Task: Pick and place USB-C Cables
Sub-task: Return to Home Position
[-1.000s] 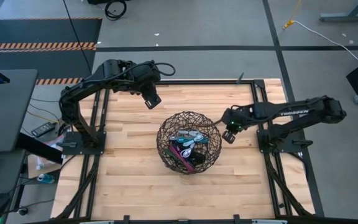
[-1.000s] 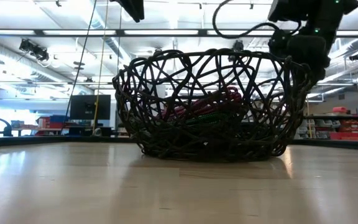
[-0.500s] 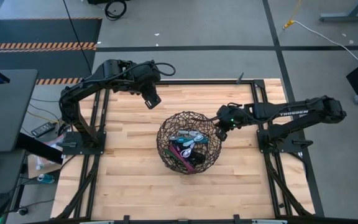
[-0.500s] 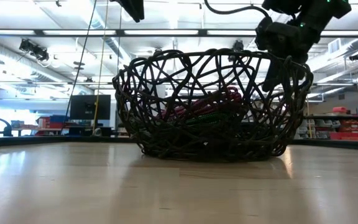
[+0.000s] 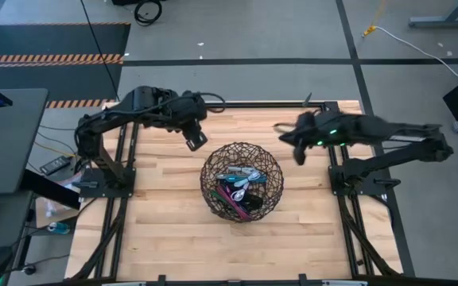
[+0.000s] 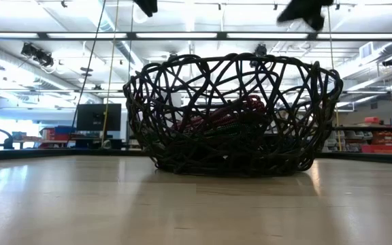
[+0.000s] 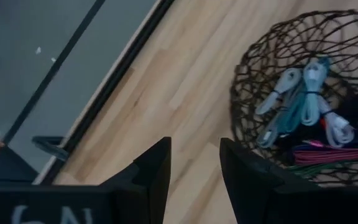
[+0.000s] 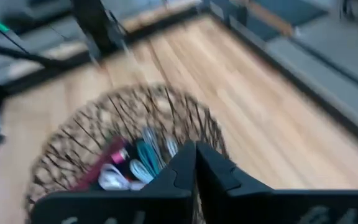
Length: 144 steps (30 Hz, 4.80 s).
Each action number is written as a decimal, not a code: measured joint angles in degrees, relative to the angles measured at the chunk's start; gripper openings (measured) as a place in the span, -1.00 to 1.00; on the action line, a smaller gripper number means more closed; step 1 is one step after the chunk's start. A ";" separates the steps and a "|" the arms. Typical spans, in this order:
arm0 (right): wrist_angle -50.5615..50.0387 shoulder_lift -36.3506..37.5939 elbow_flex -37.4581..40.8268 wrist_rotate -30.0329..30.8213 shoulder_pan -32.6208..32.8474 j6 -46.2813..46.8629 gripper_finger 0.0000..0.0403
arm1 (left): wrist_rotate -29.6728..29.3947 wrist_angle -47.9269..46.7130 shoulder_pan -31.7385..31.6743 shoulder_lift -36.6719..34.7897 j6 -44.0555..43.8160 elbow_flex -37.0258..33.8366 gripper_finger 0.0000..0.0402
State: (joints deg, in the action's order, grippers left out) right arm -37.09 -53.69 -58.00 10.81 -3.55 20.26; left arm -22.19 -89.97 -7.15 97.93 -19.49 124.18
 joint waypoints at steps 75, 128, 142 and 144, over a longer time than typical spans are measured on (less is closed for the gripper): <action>4.98 53.05 17.84 -22.03 0.04 -9.16 -0.88 | 4.73 83.17 15.36 -87.95 18.68 -107.80 -0.28; 41.62 53.33 57.31 -14.73 0.00 -1.73 -0.85 | 12.60 80.56 7.21 -87.84 8.14 -107.71 -0.28; 41.27 53.33 57.29 -5.81 0.00 -7.62 -0.85 | 8.59 80.80 7.25 -87.84 17.45 -107.71 -0.95; 41.26 53.33 57.29 -2.57 0.00 -9.29 -0.85 | 5.70 79.48 7.25 -87.84 17.67 -107.71 -0.95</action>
State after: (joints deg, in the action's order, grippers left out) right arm 4.18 -0.36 -0.71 8.23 -3.55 10.97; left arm -16.49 -10.49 0.10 10.09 -1.83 16.47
